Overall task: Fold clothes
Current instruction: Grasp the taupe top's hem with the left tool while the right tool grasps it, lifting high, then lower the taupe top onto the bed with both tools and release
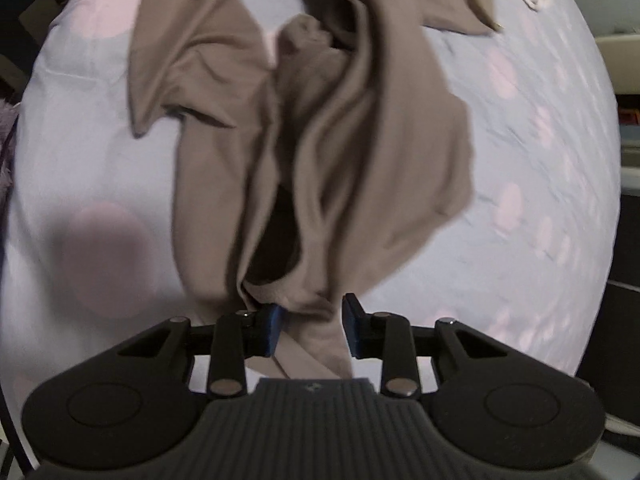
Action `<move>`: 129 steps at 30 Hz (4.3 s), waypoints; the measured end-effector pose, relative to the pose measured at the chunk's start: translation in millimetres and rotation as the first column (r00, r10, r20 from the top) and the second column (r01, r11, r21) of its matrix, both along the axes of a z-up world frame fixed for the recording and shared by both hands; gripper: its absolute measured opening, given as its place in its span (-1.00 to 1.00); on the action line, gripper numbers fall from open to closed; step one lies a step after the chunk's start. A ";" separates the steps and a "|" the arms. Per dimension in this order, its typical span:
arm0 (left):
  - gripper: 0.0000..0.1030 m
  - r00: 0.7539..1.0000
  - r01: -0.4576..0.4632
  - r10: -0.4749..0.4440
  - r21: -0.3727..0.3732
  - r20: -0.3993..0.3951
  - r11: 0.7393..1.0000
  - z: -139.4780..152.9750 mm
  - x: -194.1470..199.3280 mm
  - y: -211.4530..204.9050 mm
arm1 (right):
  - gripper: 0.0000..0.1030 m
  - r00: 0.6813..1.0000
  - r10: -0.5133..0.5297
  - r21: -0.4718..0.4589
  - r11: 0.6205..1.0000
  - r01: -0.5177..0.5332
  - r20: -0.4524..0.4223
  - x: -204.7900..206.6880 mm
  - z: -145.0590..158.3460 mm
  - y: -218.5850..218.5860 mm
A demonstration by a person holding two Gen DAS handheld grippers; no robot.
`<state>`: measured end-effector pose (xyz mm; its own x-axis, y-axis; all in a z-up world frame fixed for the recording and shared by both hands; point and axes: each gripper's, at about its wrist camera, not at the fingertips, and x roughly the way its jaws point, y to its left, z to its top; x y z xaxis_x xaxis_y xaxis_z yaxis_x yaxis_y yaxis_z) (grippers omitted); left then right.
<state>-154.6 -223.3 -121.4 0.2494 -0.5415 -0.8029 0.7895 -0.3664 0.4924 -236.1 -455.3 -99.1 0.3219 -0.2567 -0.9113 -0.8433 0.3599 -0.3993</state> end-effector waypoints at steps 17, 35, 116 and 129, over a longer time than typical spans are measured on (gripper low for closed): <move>-0.98 0.928 -0.349 0.295 -0.248 -0.229 0.904 86.2 50.1 -0.4 | -0.91 0.733 -0.550 0.237 0.835 0.497 0.400 -27.1 70.9 -14.1; -0.99 0.907 -0.419 0.266 -0.756 -0.326 0.503 360.0 46.6 98.5 | -0.93 0.022 -0.507 0.472 0.818 0.330 0.862 -61.0 275.5 65.6; -0.20 0.480 -0.819 0.706 0.020 -0.521 0.573 101.5 249.6 -37.6 | -0.06 0.058 -0.991 0.752 0.129 0.646 0.120 154.6 38.5 -97.7; -0.19 0.396 -0.829 0.726 0.121 -0.562 0.546 83.5 173.4 57.3 | 0.41 0.107 -0.994 0.783 0.065 0.618 -0.002 60.6 42.6 -45.0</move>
<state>18.8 -166.1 -37.9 0.2307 -0.4500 -0.8627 0.8110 0.5788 -0.0850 -175.5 -500.2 -56.5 0.5855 -0.2594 -0.7681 0.4429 0.8959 0.0351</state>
